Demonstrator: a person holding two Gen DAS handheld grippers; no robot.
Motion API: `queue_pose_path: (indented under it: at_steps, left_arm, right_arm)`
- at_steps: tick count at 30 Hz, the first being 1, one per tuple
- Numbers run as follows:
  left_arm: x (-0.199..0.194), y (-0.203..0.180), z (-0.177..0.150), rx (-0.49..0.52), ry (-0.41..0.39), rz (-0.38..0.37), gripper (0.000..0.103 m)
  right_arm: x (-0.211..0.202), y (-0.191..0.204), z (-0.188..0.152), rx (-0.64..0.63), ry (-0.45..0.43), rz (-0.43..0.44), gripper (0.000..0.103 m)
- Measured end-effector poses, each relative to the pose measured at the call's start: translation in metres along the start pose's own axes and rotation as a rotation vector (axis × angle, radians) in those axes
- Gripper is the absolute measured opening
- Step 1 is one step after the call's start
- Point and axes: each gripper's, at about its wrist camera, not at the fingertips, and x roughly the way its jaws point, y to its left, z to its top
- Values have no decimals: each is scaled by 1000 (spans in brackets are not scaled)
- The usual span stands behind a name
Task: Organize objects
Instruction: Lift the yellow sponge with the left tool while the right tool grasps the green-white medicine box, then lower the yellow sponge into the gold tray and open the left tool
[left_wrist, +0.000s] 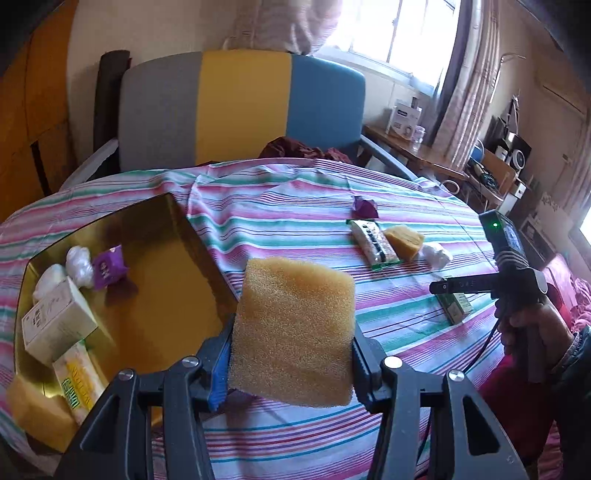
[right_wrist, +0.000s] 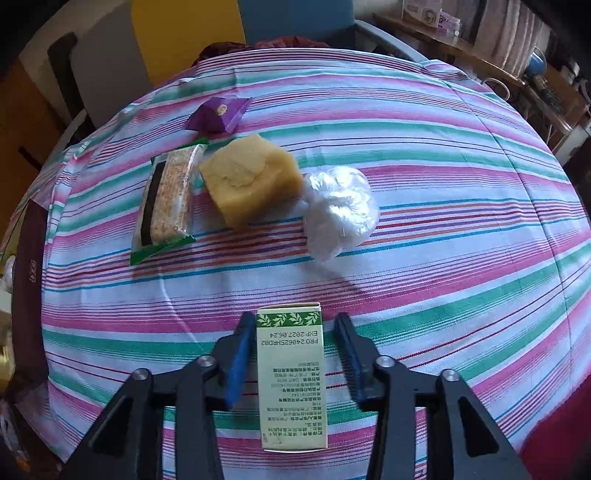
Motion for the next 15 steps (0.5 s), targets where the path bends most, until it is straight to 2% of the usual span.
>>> queue_pose_path:
  at_steps: [1,7,8,9,10,11,15]
  left_arm:
    - [-2,4,-1,-9,-1,4,53]
    - [-23,46,-8,-109,-48,72,53]
    - [-28,57,-11,-134,-52,89,53]
    - [-33,68,-13,-160,-58,109,53]
    - [-37,77,-16,-182,-63,127,53]
    - [-44,90,-20,-211,-70,155,53]
    - [-68,136,-36,-306,-78,260,53]
  right_arm:
    - [-2,-2,0,7,-2,1,71]
    - [0,-4,-3,-7,16,-18,70]
    - [1,-3,-4,-21,27,-32,65]
    - [3,0,-6,-52,37,-68,44]
    - [2,4,-7,-89,26,-104,33]
    - [2,7,-8,-107,27,-105,30]
    - [4,5,-9,-126,30,-114,30]
